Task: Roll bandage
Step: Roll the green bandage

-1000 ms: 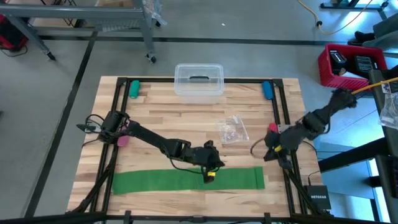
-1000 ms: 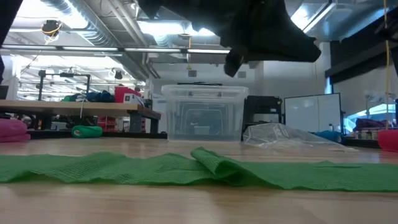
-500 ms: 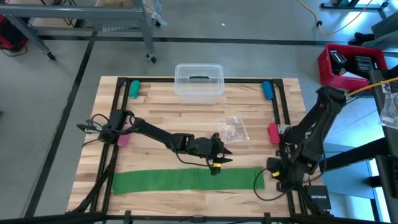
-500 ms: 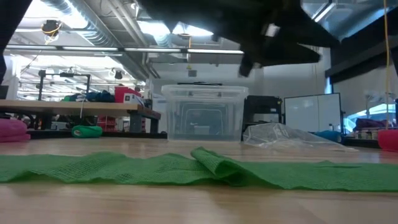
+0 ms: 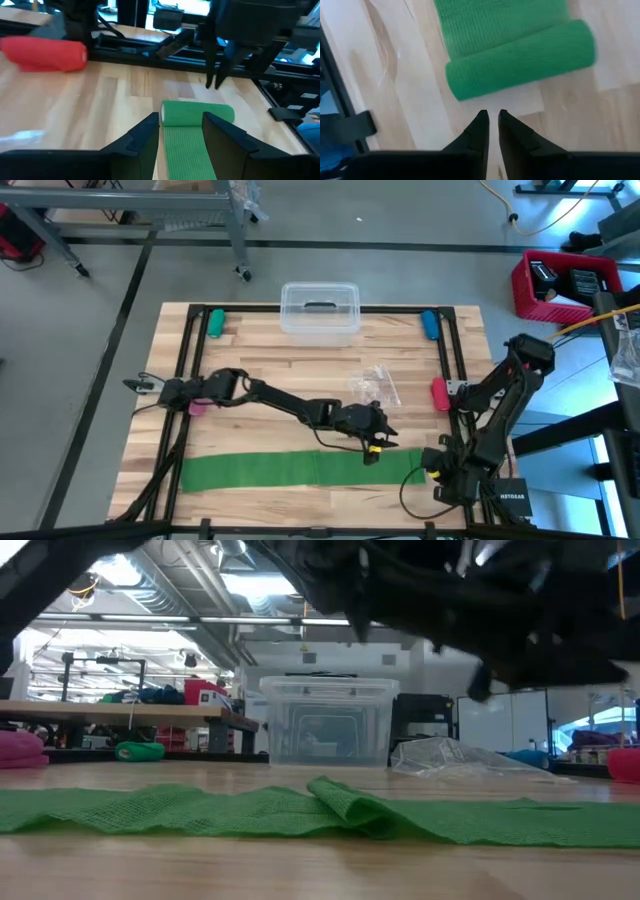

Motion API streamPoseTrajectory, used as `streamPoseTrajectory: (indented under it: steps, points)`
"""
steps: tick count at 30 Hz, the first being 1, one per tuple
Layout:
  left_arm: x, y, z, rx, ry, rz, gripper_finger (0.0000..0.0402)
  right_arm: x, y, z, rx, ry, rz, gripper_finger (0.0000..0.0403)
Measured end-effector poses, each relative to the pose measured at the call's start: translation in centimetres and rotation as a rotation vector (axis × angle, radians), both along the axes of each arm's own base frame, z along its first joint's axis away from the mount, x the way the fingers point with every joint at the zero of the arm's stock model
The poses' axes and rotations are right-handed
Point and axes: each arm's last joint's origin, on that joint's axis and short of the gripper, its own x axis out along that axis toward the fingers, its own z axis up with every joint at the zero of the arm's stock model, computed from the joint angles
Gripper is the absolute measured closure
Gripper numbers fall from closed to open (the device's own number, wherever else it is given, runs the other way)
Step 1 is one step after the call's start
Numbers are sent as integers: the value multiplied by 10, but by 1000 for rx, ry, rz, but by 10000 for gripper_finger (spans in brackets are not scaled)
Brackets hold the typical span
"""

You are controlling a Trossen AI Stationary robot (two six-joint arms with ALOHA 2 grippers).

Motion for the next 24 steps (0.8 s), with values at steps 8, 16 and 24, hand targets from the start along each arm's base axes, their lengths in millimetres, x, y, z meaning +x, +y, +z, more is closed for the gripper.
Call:
streamPoseTrajectory:
  steps: [8,16,24]
  points:
    - [9,-2,-24,-2,27,-8,260,5,4,-10,1,42,-56,269]
    - [9,-2,-26,4,31,-10,260,7,7,0,149,52,-288,201]
    - [8,-3,-27,9,50,-12,261,15,12,-14,144,-66,-587,180]
